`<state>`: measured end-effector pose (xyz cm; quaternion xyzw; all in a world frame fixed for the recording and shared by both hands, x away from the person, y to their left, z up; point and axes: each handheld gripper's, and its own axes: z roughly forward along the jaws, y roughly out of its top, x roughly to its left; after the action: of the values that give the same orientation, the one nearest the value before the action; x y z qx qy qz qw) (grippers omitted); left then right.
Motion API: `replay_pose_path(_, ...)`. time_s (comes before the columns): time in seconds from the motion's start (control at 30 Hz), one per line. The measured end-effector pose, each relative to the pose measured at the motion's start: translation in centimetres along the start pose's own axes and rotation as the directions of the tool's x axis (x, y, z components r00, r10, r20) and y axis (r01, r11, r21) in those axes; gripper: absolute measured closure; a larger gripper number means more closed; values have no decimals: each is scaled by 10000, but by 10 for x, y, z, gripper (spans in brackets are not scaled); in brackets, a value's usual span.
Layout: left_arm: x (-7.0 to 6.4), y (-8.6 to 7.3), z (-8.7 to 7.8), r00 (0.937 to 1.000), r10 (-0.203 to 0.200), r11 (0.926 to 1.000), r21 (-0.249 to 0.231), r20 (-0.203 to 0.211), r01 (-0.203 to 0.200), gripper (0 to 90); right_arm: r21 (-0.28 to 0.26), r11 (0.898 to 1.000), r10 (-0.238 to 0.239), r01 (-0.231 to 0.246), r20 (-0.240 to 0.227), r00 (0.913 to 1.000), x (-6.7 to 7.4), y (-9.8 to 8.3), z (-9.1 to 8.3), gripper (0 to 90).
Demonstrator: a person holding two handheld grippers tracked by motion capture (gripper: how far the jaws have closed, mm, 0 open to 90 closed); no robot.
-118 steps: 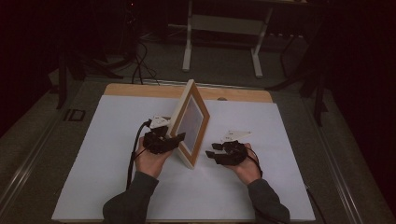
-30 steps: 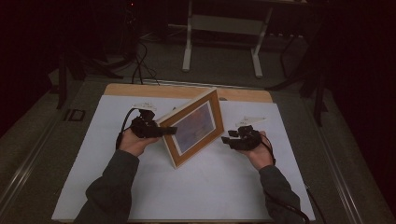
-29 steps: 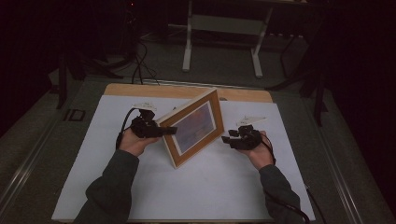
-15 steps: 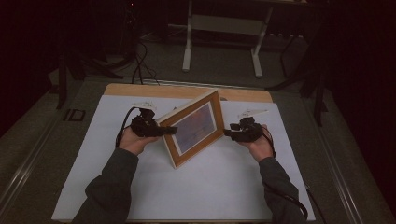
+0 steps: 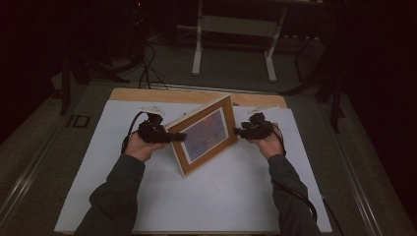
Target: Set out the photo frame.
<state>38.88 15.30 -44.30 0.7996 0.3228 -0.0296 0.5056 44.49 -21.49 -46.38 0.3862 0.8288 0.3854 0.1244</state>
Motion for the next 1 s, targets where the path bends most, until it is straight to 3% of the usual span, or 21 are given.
replay_pose_path(0.33,2,1,0,9999,124,9999,-16,67,-124,750,106,9999,58,-55,-189,9998,0,0,7,467)
replay_pose_path(0.5,4,2,1,9997,153,9999,2,176,-153,750,-103,9996,269,-276,-625,9977,-2,1,6,454)
replay_pose_path(0.67,6,3,2,9995,180,9998,10,273,-180,749,-48,9998,200,-204,-668,9976,-2,2,8,454)
replay_pose_path(1.0,9,7,7,9955,409,9990,170,854,-425,749,4,10000,68,-68,-1092,9940,-6,3,12,403)
